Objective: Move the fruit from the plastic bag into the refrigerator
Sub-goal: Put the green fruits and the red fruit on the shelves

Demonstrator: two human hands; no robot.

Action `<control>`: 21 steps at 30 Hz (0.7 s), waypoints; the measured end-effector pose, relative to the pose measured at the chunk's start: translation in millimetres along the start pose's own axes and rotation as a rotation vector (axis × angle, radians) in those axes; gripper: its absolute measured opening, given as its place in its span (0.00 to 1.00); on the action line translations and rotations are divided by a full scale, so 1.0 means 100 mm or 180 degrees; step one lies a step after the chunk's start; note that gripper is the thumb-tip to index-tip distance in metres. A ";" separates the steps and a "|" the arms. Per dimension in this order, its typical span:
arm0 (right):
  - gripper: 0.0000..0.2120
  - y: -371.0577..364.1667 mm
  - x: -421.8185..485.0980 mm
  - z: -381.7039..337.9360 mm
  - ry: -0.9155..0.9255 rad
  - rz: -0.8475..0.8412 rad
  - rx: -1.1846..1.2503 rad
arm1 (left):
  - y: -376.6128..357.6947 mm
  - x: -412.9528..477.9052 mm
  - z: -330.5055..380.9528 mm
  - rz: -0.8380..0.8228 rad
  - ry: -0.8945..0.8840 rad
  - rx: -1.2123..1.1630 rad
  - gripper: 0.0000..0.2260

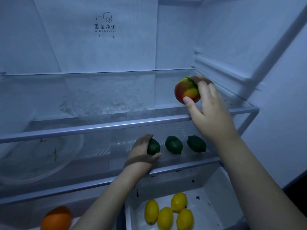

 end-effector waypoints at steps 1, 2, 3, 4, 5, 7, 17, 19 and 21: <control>0.21 -0.01 0.00 0.00 0.0014 0.0009 -0.0028 | 0.00 0.00 0.00 -0.0006 0.0006 0.0022 0.33; 0.21 -0.01 0.00 0.00 0.0009 0.0016 -0.0042 | 0.00 -0.01 0.00 -0.0004 0.0022 0.0021 0.33; 0.21 -0.01 0.00 0.01 -0.0017 0.0027 -0.0035 | 0.01 -0.01 -0.01 0.0004 0.0043 0.0004 0.34; 0.22 -0.01 0.00 0.00 -0.0056 0.0048 -0.0007 | 0.01 -0.02 -0.01 0.0018 0.0061 -0.0020 0.35; 0.23 -0.01 0.00 0.00 -0.0091 0.0075 0.0024 | 0.02 -0.02 -0.02 0.0032 0.0074 -0.0036 0.35; 0.25 0.00 -0.01 -0.01 -0.0121 0.0121 0.0051 | 0.02 -0.04 -0.03 0.0047 0.0086 -0.0035 0.37; 0.27 0.06 -0.09 -0.02 -0.0113 0.0202 0.0309 | 0.16 -0.31 -0.03 0.0236 0.0037 -0.0165 0.38; 0.27 0.07 -0.13 -0.01 -0.0171 0.0165 0.0385 | 0.23 -0.36 0.02 0.0333 -0.0009 -0.0136 0.37; 0.27 0.10 -0.18 -0.01 -0.0206 0.0124 0.0424 | 0.30 -0.43 0.08 0.0416 -0.0059 -0.0041 0.36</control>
Point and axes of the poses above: each hand's wrist, its own x-axis towards the middle knuckle, its own y-axis out of the back of the hand, z = x × y, the point moved 5 cm from there along x, towards the middle knuckle, and after that the axes turned 13 degrees about z, right-handed, at the moved point
